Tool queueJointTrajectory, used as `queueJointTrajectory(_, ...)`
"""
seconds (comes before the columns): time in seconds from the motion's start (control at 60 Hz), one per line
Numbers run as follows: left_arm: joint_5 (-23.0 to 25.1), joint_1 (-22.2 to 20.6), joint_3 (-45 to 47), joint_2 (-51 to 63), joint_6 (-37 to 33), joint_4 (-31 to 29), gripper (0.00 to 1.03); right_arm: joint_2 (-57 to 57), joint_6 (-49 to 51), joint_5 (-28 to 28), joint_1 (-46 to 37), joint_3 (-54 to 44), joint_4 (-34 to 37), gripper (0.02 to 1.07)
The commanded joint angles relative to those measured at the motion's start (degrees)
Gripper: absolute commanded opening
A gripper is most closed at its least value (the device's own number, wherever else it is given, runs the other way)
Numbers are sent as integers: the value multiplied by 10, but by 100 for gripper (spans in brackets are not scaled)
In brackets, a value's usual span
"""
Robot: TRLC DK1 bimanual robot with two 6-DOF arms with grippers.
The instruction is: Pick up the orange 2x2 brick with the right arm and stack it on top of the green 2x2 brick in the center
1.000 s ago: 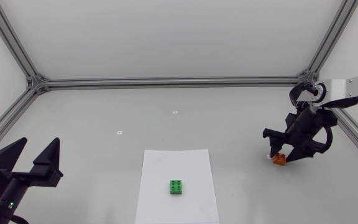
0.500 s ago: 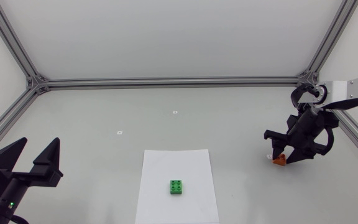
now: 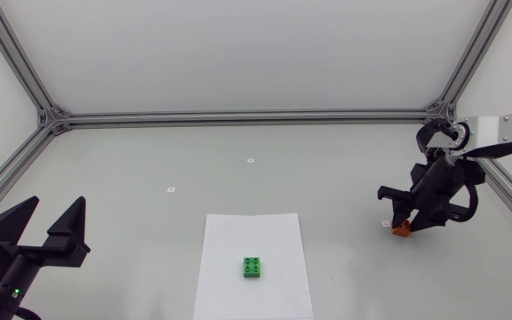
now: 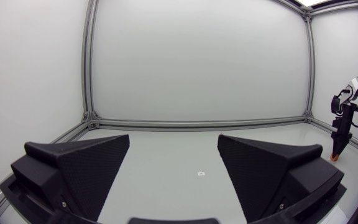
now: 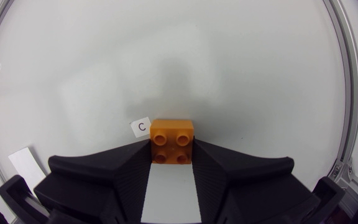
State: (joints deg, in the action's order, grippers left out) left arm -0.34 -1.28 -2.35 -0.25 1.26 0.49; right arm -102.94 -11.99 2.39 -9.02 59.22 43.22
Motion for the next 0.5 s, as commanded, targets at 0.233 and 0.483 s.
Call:
queueJointTrajectory(0.233, 3, 1, 23, -5, -7, -8, 99, 81, 17, -47, 73, -23, 38, 29)
queueJointTrajectory(0.483, 3, 1, 23, -5, -7, -8, 99, 121, 30, -96, 168, -37, 63, 28)
